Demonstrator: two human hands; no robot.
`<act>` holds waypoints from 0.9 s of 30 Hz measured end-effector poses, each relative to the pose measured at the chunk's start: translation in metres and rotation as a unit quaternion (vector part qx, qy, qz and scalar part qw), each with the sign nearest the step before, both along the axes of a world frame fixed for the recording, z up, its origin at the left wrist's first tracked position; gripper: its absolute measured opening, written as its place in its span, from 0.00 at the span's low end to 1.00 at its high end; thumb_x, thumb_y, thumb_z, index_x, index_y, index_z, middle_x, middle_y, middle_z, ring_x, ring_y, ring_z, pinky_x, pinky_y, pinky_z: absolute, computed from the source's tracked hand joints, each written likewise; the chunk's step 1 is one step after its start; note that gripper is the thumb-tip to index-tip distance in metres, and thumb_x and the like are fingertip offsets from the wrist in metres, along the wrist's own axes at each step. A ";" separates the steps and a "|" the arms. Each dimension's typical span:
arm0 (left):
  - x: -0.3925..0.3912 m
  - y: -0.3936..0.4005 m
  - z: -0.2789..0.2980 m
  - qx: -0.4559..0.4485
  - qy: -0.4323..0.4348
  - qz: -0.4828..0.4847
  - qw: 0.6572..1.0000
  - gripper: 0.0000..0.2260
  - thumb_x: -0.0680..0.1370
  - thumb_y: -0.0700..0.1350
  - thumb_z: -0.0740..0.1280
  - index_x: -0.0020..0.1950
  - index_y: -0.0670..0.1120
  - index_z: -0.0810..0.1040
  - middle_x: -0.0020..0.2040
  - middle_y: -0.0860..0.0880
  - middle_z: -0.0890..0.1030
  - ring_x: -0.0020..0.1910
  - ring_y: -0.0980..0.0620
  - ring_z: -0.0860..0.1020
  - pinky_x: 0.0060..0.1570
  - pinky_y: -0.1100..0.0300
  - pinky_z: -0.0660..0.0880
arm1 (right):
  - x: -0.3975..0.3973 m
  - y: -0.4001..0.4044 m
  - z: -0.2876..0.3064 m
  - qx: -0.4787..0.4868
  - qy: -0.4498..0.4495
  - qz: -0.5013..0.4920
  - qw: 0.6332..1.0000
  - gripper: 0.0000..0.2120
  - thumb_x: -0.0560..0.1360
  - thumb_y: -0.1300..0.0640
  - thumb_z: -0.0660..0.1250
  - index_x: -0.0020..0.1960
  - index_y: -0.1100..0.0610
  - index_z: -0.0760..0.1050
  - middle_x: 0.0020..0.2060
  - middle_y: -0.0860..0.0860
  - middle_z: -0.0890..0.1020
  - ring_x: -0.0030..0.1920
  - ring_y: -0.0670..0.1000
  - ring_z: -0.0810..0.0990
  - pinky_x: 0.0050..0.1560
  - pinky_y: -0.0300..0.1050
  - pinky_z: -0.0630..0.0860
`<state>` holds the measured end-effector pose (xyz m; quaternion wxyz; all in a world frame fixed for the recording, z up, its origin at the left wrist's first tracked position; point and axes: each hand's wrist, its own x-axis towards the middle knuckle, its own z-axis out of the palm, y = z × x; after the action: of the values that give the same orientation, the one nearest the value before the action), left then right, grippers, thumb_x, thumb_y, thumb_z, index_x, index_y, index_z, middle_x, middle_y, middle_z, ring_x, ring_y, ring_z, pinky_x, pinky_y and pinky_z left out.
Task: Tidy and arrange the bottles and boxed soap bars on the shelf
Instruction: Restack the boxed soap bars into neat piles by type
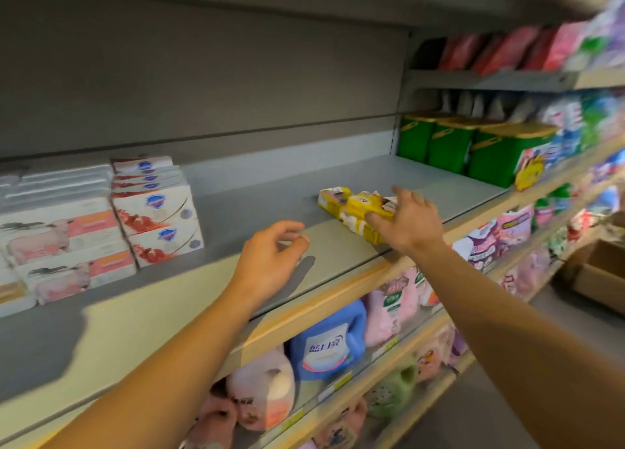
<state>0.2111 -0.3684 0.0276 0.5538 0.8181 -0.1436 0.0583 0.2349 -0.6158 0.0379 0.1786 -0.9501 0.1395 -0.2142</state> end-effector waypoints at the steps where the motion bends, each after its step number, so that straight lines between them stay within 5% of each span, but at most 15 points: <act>1: 0.002 -0.001 -0.002 -0.011 0.006 -0.003 1.000 0.13 0.69 0.54 0.67 0.52 0.56 0.81 0.48 0.51 0.84 0.43 0.48 0.83 0.55 0.45 0.78 | 0.005 -0.001 -0.001 0.010 0.014 0.004 1.000 0.35 0.73 0.37 0.63 0.74 0.53 0.63 0.68 0.58 0.72 0.69 0.62 0.67 0.69 0.55 0.65; 8: 0.014 0.001 -0.012 -0.143 0.034 -0.007 0.989 0.04 0.79 0.43 0.68 0.48 0.53 0.80 0.50 0.42 0.83 0.34 0.53 0.81 0.39 0.57 0.78 | -0.004 0.019 0.000 0.042 -0.087 0.062 0.993 0.27 0.72 0.46 0.70 0.67 0.55 0.71 0.58 0.57 0.79 0.59 0.59 0.75 0.58 0.50 0.72; 12: 0.009 -0.005 -0.003 -0.277 0.147 -0.055 0.948 0.11 0.82 0.51 0.62 0.53 0.45 0.79 0.48 0.41 0.84 0.38 0.47 0.83 0.42 0.54 0.83 | -0.033 0.071 -0.004 0.084 -0.183 0.207 0.957 0.29 0.69 0.48 0.74 0.68 0.54 0.72 0.59 0.52 0.79 0.59 0.53 0.75 0.61 0.46 0.70; 15: 0.008 0.001 0.000 -0.341 0.196 -0.079 0.916 0.15 0.82 0.50 0.61 0.58 0.39 0.80 0.51 0.39 0.85 0.45 0.45 0.84 0.46 0.53 0.82 | -0.045 0.103 -0.016 0.102 -0.160 0.269 0.944 0.32 0.69 0.49 0.75 0.70 0.52 0.69 0.62 0.49 0.76 0.62 0.50 0.73 0.63 0.47 0.70; 18: 0.011 0.008 -0.002 -0.318 0.163 -0.004 0.934 0.12 0.81 0.41 0.64 0.62 0.36 0.74 0.50 0.38 0.85 0.44 0.44 0.85 0.41 0.53 0.82 | -0.046 0.102 -0.023 0.105 -0.132 0.291 0.942 0.29 0.71 0.43 0.70 0.69 0.52 0.71 0.62 0.49 0.77 0.63 0.50 0.73 0.64 0.44 0.67; 23: 0.015 0.002 -0.005 -0.294 0.108 0.028 0.949 0.12 0.79 0.37 0.66 0.63 0.39 0.73 0.52 0.38 0.83 0.45 0.43 0.85 0.41 0.49 0.82 | -0.016 0.034 -0.010 0.121 -0.183 0.096 0.971 0.21 0.77 0.48 0.66 0.66 0.58 0.75 0.61 0.55 0.79 0.62 0.55 0.74 0.64 0.47 0.69; 27: 0.017 0.002 -0.009 -0.287 0.091 0.021 0.953 0.11 0.78 0.38 0.69 0.60 0.43 0.76 0.50 0.43 0.85 0.46 0.44 0.85 0.41 0.50 0.82 | 0.016 -0.028 -0.006 0.083 -0.049 -0.074 0.993 0.28 0.77 0.41 0.60 0.70 0.56 0.69 0.67 0.58 0.73 0.67 0.61 0.68 0.66 0.55 0.65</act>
<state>0.2278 -0.3662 0.0181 0.7748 0.6292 -0.0524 0.0336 0.2514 -0.6441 0.0317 0.2471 -0.9075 0.2180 -0.2606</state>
